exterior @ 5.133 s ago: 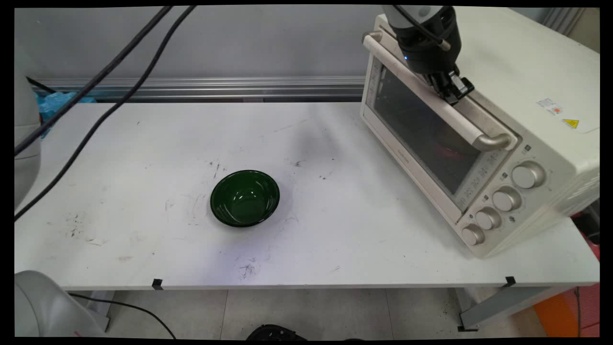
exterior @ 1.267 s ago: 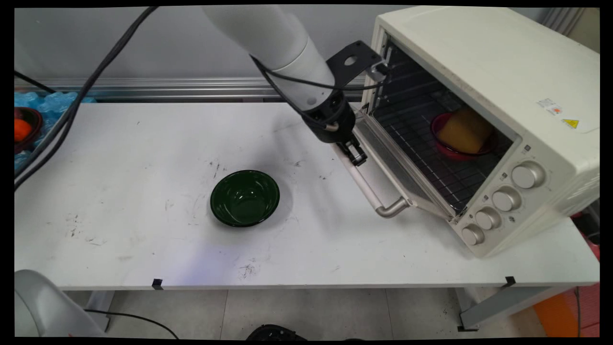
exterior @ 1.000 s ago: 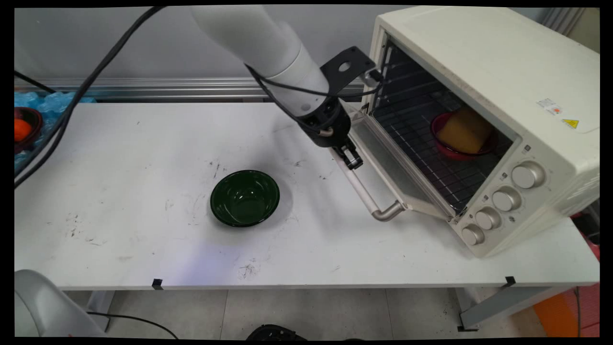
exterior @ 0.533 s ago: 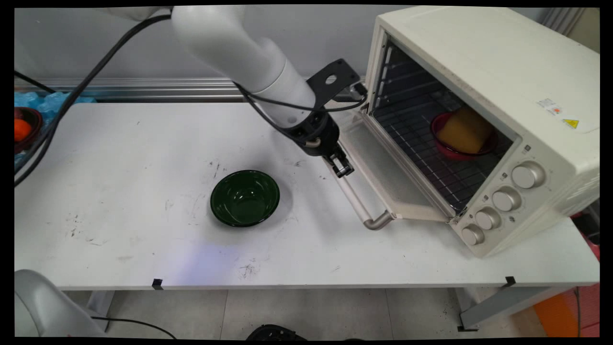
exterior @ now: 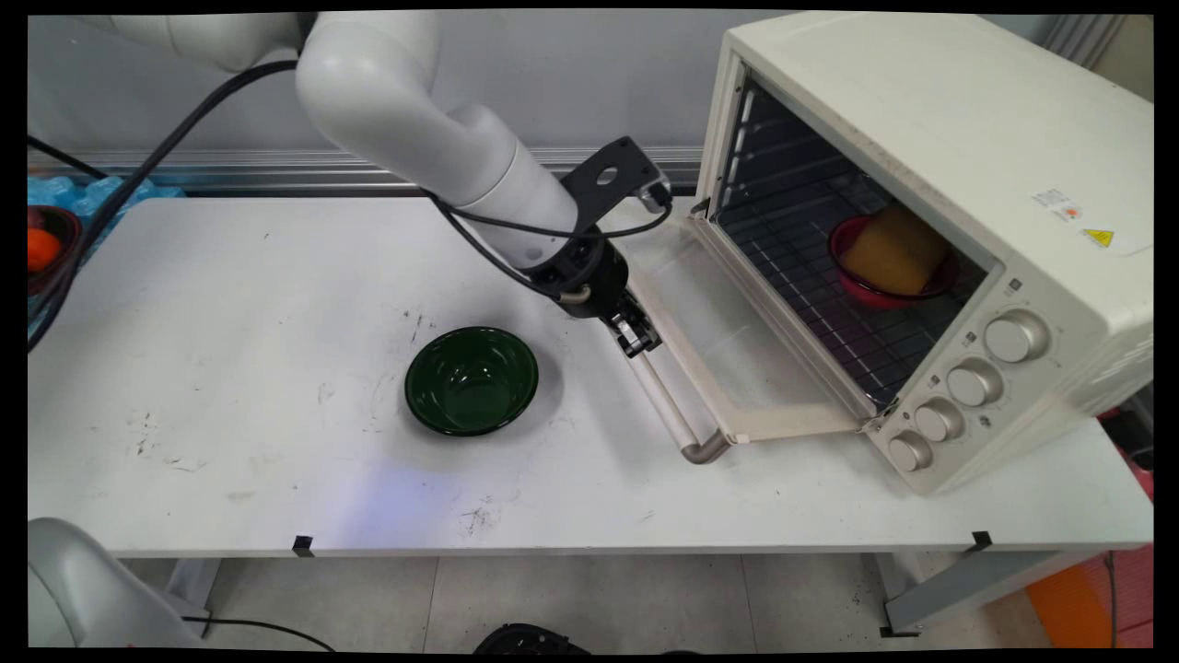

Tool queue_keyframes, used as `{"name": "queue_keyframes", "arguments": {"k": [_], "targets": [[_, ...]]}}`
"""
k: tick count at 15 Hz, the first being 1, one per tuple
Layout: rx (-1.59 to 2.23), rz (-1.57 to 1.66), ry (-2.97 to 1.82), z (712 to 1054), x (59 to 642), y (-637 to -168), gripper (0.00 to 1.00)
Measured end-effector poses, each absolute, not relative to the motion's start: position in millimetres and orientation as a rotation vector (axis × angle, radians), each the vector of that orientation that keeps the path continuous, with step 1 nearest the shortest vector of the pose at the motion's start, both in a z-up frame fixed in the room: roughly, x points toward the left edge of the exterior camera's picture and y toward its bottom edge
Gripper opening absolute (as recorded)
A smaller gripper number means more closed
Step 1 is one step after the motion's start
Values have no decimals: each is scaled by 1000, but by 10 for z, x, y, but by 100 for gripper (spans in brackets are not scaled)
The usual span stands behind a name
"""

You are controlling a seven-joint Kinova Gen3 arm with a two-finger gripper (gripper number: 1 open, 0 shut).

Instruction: Open the oven

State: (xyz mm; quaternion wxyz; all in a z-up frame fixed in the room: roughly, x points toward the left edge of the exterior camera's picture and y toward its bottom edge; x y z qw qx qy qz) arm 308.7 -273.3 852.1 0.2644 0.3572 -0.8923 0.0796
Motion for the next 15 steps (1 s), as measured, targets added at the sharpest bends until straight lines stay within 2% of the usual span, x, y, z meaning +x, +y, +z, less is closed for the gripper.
{"name": "queue_keyframes", "arguments": {"k": [8, 15], "targets": [[978, 201, -2383, 8450, 3232, -2647, 0], [955, 182, -2356, 8523, 3325, -2563, 0]]}}
